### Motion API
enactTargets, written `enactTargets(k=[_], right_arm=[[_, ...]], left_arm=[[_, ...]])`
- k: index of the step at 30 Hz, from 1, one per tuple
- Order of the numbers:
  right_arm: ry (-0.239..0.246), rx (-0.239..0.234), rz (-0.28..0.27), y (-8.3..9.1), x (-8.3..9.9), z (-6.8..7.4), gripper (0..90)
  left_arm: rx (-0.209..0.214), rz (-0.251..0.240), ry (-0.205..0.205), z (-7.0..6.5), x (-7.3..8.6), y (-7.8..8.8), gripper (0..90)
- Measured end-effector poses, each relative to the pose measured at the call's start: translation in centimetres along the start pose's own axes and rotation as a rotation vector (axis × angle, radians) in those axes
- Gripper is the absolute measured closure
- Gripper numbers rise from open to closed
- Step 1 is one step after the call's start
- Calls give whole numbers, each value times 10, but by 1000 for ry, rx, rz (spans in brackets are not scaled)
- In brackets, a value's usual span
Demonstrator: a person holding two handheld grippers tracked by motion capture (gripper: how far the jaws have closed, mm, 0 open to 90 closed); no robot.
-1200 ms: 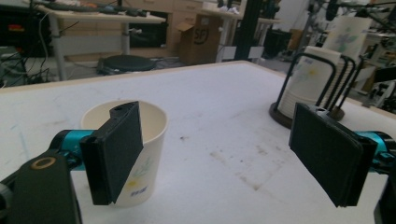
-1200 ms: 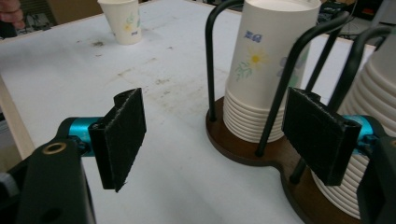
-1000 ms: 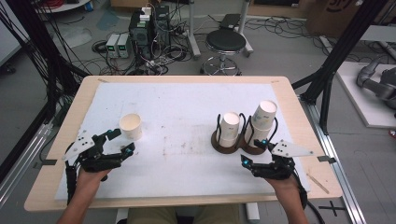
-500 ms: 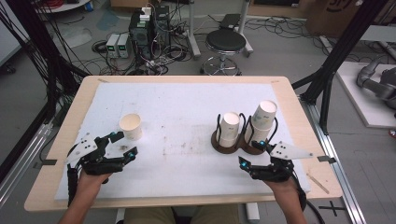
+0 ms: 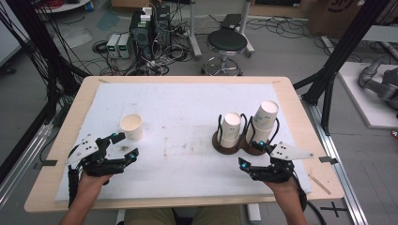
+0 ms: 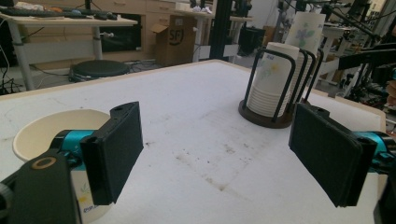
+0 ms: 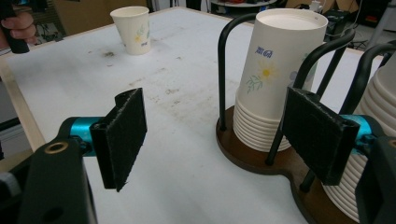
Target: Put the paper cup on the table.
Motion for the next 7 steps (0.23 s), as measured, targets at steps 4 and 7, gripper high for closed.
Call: enactTargets(k=[4, 7], right_arm=[[2, -6, 2, -1, 0, 0, 232], [3, -7, 1, -1, 0, 0, 231]], left_arm=[[-2, 2, 3, 1, 1, 0, 177], [-1, 3, 3, 1, 1, -1, 177]])
Point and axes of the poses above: each handheld gripper's, and its own axes: y roughly backward along the jaws, x roughly out of its underside, z roughly to its left, the point moved 3 cm from there along -y, roughly forward along the jaws, and after that the axes turned 6 degrees about z, right-handed, at the moved point
